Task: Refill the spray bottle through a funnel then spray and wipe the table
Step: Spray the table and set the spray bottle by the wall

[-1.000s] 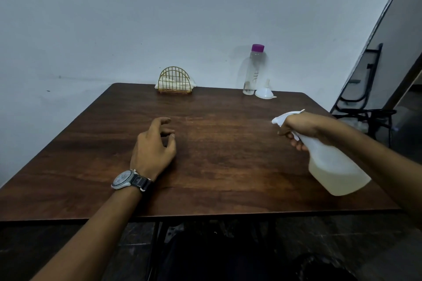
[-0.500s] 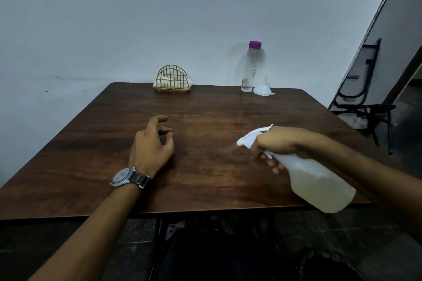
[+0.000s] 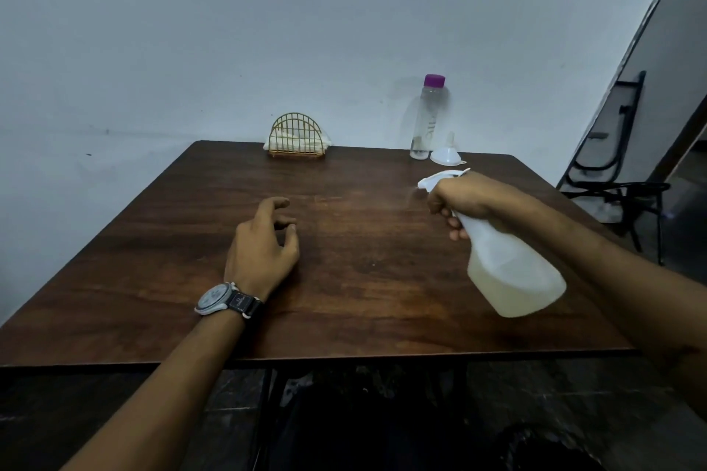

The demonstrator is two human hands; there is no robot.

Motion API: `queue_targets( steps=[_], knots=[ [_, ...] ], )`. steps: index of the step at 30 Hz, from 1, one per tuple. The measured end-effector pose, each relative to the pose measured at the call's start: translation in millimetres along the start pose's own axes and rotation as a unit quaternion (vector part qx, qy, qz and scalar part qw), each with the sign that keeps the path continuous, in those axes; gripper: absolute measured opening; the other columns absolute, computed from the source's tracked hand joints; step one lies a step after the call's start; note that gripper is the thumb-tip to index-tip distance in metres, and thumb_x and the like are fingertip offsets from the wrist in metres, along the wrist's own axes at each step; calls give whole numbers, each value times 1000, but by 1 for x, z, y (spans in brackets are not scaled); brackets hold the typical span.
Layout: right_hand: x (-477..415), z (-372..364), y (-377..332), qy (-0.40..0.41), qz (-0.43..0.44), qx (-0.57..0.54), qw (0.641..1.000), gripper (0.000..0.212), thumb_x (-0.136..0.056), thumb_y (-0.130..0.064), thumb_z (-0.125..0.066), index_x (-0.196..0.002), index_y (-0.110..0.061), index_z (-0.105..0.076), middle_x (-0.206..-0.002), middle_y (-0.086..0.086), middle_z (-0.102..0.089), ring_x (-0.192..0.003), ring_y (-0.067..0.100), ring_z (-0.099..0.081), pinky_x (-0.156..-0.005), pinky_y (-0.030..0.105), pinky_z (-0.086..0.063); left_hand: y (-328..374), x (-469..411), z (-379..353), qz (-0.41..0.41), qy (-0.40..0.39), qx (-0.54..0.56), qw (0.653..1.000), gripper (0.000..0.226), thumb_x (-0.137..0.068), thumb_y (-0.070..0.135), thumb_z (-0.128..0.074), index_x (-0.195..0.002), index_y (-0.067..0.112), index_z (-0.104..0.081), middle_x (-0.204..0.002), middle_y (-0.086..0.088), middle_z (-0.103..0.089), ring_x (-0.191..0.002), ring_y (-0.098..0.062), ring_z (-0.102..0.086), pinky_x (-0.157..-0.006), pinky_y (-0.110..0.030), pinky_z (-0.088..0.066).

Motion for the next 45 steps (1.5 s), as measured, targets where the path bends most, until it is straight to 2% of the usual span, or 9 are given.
queue_targets(
  steps=[7, 14, 20, 26, 29, 33, 38, 41, 45],
  knots=[
    [-8, 10, 12, -6, -26, 5, 1000, 15, -100, -16, -54, -98, -6, -65, -88, 16, -72, -57, 24, -63, -52, 23, -47, -1, 0, -1, -1, -1, -3, 1000, 42, -92, 17, -68, -132, 19, -56, -106, 7, -77, -100, -18, -73, -79, -38, -60],
    [-8, 25, 42, 11, -44, -28, 999, 40, -91, -6, -53, -126, -18, -68, -68, 8, -45, -52, 20, -44, -49, 25, -49, 0, 0, -2, 4, -14, -4, 1000, 43, -93, 18, -67, -134, 19, -55, -108, 7, -77, -104, -17, -72, -81, -40, -60],
    [-1, 39, 56, -1, -59, 26, 998, 32, -95, -13, -59, -121, 0, -71, -92, 21, -77, -59, 28, -66, -54, 25, -50, 0, 0, -3, 0, -15, -2, 1000, 42, -93, 16, -67, -133, 19, -55, -108, 6, -77, -102, -17, -73, -81, -34, -57],
    [1, 47, 44, 32, 0, -59, 998, 20, -93, -18, -66, -110, -27, -74, -91, 15, -72, -56, 27, -71, -52, 27, -54, 0, 0, -4, -7, -11, 3, 1000, 41, -92, 17, -68, -132, 19, -56, -105, 8, -77, -100, -17, -73, -80, -35, -58],
    [1, 56, 34, 82, 35, -161, 983, 13, -94, -16, -65, -101, -11, -75, -96, 16, -70, -52, 25, -65, -50, 27, -52, 0, 0, -4, -7, -10, 3, 1000, 41, -93, 17, -68, -132, 20, -57, -104, 8, -77, -101, -16, -73, -80, -32, -56],
    [-1, 59, 21, 138, 98, -222, 960, 34, -99, -27, -67, -114, 3, -72, -96, 16, -69, -57, 25, -68, -54, 29, -56, 0, 1, -3, -3, -3, 10, 1000, 40, -92, 16, -68, -130, 20, -58, -102, 8, -77, -100, -16, -73, -82, -33, -56],
    [7, 54, 6, 177, 182, -172, 952, 42, -103, -47, -63, -123, -10, -69, -112, 11, -76, -71, 16, -76, -71, 29, -63, 1, 1, -2, 2, -1, 7, 1000, 40, -92, 17, -69, -130, 20, -58, -102, 10, -77, -100, -15, -73, -79, -32, -56],
    [17, 45, 10, 158, 185, -71, 967, 34, -92, -48, -76, -111, -23, -63, -98, 7, -72, -84, 10, -69, -83, 34, -56, 1, 2, -1, 6, -2, 5, 1000, 40, -92, 17, -69, -130, 22, -57, -102, 12, -76, -102, -14, -72, -80, -33, -56],
    [20, 28, 52, 94, 124, 25, 988, 97, -63, -59, -94, -142, -35, -42, -124, -2, -61, -112, 15, -62, -92, 36, -54, 4, 2, -1, 0, -3, 9, 1000, 40, -91, 16, -70, -129, 23, -57, -102, 14, -76, -105, -13, -72, -86, -40, -59]
  ],
)
Point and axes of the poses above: each hand's wrist, its own x-axis away from the middle knuckle, its own z-axis out of the back of the hand, y = z × x, the point moved 10 cm from there along -x, towards the middle knuckle
